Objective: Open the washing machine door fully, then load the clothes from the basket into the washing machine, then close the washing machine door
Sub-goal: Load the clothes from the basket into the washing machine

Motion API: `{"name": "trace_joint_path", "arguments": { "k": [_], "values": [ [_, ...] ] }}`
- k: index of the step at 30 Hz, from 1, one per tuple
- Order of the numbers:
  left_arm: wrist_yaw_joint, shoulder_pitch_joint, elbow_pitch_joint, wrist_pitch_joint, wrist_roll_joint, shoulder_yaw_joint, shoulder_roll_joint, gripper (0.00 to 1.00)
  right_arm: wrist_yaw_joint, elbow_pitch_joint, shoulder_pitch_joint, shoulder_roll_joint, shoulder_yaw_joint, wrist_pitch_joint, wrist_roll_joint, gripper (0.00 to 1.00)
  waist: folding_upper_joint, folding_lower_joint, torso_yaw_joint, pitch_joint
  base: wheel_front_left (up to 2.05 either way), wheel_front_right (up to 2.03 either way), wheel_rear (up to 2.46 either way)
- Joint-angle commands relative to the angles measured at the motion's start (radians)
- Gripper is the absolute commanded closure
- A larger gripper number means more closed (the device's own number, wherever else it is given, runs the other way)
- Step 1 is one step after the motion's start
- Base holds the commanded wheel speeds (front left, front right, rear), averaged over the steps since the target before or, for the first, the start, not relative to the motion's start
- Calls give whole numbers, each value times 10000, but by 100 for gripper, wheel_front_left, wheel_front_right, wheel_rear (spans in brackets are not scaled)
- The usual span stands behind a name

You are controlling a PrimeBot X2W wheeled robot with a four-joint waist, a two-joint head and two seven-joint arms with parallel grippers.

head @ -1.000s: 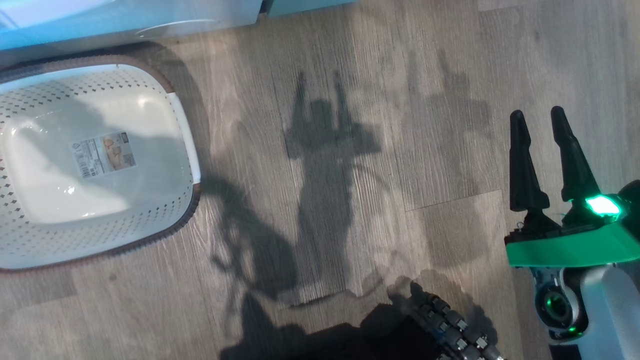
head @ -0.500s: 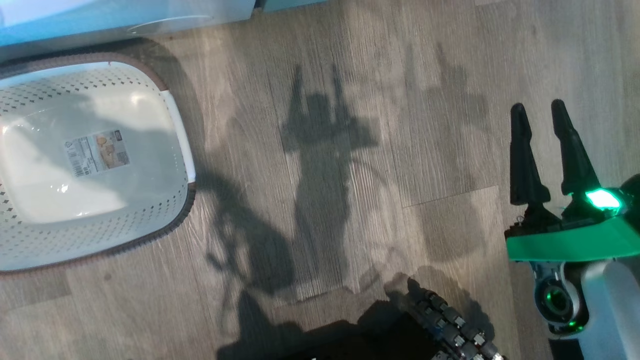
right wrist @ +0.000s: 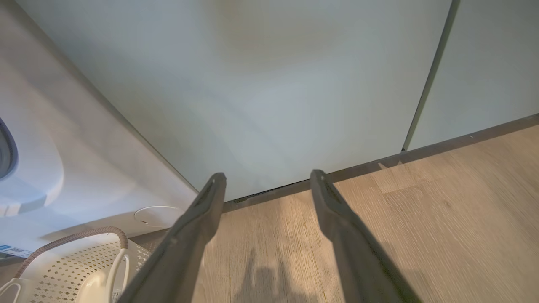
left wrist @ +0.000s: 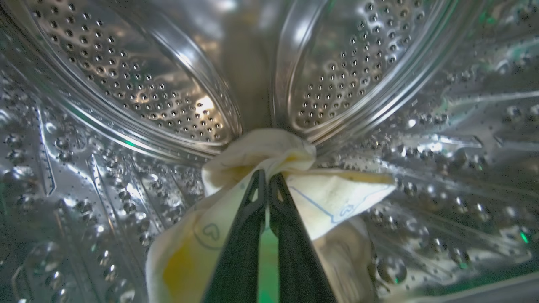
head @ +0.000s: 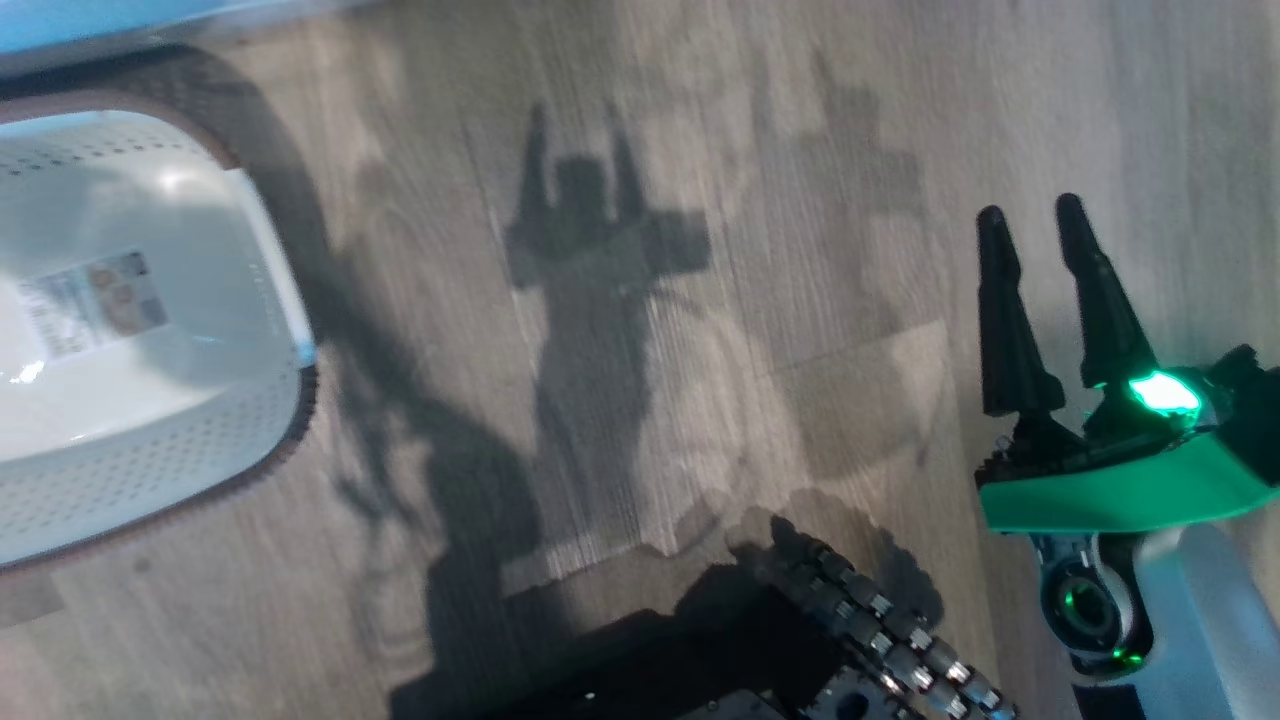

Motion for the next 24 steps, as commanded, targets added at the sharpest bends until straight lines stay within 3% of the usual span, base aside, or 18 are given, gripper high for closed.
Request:
{"name": "trace_joint_path", "arguments": {
  "k": [1, 7, 21, 22, 24],
  "values": [
    [20, -408, -293, -102, 204, 281, 624, 100, -29, -263, 63, -62, 216, -65, 137, 0, 0, 0, -284, 282, 0, 0, 0],
    [103, -1347, -195, -638, 612, 155, 660, 100, -29, -316, 60, -62, 544, -65, 360, 0, 0, 0, -642, 668, 0, 0, 0],
    [263, -1740, 286, 206, 552, -176, 276, 100, -29, -372, -24, -62, 699, -65, 431, 0, 0, 0, -611, 974, 0, 0, 0],
    [277, -1656, 226, 341, 438, -164, 231, 86, -29, -359, -83, -62, 705, -65, 410, 0, 0, 0, -563, 963, 0, 0, 0],
    [261, -1541, 112, 444, 335, -176, 188, 25, -29, -344, -130, -62, 678, -65, 381, 0, 0, 0, -494, 943, 0, 0, 0]
  ]
}}
